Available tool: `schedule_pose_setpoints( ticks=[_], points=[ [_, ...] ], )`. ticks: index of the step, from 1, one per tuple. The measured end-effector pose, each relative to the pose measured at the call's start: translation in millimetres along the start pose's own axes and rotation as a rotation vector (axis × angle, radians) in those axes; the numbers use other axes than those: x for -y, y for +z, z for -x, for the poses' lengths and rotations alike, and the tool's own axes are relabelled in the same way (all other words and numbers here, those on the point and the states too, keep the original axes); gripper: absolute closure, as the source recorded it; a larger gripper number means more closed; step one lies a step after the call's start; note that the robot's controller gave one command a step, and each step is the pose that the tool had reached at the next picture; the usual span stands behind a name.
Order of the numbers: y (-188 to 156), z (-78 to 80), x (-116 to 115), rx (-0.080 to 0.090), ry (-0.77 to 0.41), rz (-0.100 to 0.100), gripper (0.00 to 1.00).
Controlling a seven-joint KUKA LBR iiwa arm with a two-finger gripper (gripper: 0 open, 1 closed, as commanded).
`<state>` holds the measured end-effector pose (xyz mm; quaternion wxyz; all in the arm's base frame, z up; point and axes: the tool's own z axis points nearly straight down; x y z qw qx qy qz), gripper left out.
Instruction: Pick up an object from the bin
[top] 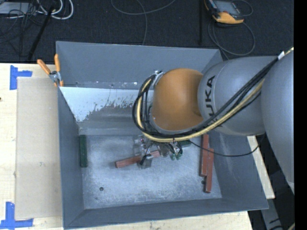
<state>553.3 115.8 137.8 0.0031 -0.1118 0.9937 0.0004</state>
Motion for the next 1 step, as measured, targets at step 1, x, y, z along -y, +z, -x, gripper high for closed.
schedule_pose_setpoints(
  ticks=[1],
  points=[
    [-50.5,2.0,-0.5,-0.001,0.004,0.000,1.00]
  ],
)
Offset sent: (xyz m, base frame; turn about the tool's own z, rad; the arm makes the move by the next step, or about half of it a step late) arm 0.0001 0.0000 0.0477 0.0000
